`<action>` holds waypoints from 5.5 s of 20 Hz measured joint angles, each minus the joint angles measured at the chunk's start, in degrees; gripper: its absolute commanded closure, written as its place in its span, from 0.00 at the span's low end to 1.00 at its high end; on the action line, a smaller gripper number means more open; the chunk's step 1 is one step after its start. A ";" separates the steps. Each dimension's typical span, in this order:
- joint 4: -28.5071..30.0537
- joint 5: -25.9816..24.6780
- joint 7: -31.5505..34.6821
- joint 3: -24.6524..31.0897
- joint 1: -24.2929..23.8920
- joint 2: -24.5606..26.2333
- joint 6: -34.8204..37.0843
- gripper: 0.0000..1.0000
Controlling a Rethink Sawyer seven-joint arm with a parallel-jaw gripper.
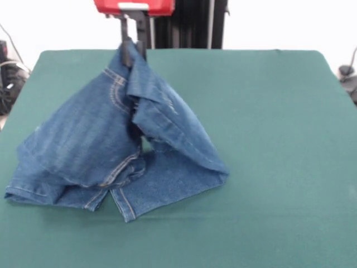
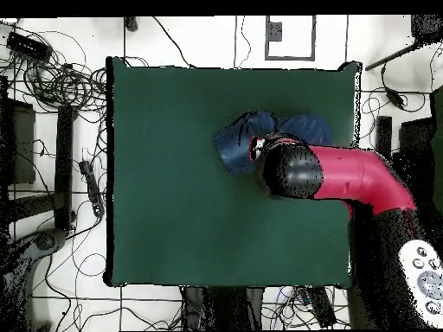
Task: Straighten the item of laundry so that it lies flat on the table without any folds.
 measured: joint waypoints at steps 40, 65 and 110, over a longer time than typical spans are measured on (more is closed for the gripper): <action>33.38 12.80 13.80 -20.54 15.28 -2.81 -35.25 1.00; 41.17 25.24 13.89 -25.68 27.23 -4.28 -38.61 0.00; 7.17 21.09 13.89 -28.40 20.28 -0.55 -9.16 0.00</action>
